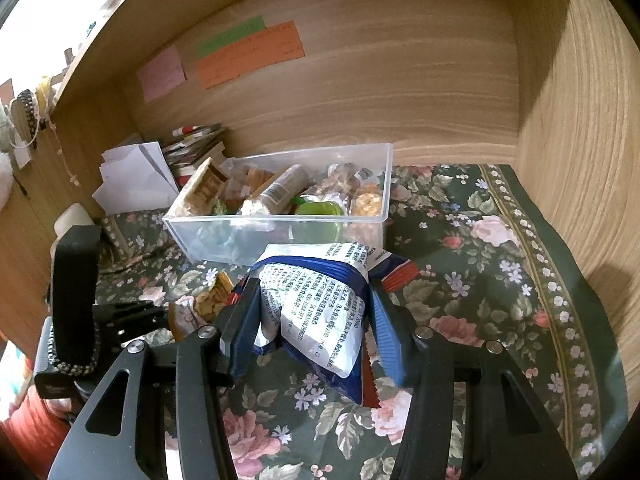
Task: Organize snacks
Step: 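Lift the chip bag and yellow bag over the clear box and release both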
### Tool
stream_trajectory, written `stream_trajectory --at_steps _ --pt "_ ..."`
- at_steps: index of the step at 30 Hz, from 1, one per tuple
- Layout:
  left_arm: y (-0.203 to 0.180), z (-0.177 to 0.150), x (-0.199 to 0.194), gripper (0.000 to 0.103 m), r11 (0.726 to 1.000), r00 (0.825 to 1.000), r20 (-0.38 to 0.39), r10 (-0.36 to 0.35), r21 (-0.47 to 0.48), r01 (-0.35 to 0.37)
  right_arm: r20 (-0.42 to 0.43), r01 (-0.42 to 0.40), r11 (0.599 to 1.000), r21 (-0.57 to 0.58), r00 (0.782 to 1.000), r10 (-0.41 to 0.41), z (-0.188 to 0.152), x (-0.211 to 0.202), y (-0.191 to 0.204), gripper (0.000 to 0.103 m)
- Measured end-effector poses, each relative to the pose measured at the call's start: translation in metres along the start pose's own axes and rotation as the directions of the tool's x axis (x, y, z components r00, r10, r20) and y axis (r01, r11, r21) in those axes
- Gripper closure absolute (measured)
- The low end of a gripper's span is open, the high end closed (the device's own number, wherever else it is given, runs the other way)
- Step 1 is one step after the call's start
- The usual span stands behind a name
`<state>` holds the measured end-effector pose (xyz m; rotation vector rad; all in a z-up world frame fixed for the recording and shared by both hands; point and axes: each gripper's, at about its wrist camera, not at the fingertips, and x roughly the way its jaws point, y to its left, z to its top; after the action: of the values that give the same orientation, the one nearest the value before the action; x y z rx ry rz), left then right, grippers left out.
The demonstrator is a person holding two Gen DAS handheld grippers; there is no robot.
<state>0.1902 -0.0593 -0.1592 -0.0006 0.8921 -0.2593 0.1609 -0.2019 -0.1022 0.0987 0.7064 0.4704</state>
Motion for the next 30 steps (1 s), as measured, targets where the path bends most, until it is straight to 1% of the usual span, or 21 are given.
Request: stream_trajectory --at_steps 1,2,5,8,12,16,20,22,24,30 --pt "-0.002 0.001 0.000 0.069 1.000 1.000 0.006 0.006 0.006 -0.006 -0.001 0.001 1.000 0.000 1.000 -0.001 0.000 0.000 -0.001 0.054" --pt "-0.003 0.002 -0.001 0.072 1.000 1.000 0.009 0.009 0.011 -0.009 0.000 0.001 1.000 0.000 1.000 -0.001 0.000 0.000 -0.001 0.054" --pt "-0.002 0.007 -0.009 0.073 1.000 0.999 0.035 0.015 0.014 -0.015 0.007 0.002 1.000 -0.009 1.000 -0.001 0.003 -0.001 -0.002 0.054" --pt "0.008 0.012 -0.034 0.073 0.999 0.995 0.080 0.052 0.013 -0.053 0.027 0.008 1.000 -0.020 1.000 -0.008 0.009 -0.004 -0.001 0.054" --pt "0.018 0.030 -0.058 0.073 0.999 0.990 0.134 0.052 -0.015 -0.051 0.062 0.010 0.999 -0.035 0.998 -0.007 0.022 -0.009 0.002 0.055" --pt "0.026 0.049 -0.073 0.073 0.998 0.982 0.178 0.060 -0.022 -0.057 0.105 0.021 0.998 -0.056 0.994 -0.015 0.037 -0.012 0.004 0.055" --pt "0.022 0.069 -0.085 0.073 0.998 0.973 0.223 0.061 -0.012 -0.060 0.136 0.028 0.997 -0.077 0.991 -0.017 0.052 -0.011 0.006 0.055" --pt "0.015 0.079 -0.082 0.073 0.997 0.968 0.240 0.070 -0.005 -0.071 0.155 0.037 0.995 -0.087 0.988 -0.023 0.060 -0.010 0.007 0.055" --pt "0.018 0.084 -0.077 0.073 0.997 0.966 0.248 0.073 0.000 -0.076 0.165 0.042 0.995 -0.093 0.986 -0.026 0.068 -0.007 0.007 0.055" --pt "0.021 0.103 -0.057 0.072 0.995 0.968 0.231 0.092 0.010 -0.097 0.163 0.060 0.993 -0.103 0.986 -0.043 0.089 0.021 0.006 0.055"
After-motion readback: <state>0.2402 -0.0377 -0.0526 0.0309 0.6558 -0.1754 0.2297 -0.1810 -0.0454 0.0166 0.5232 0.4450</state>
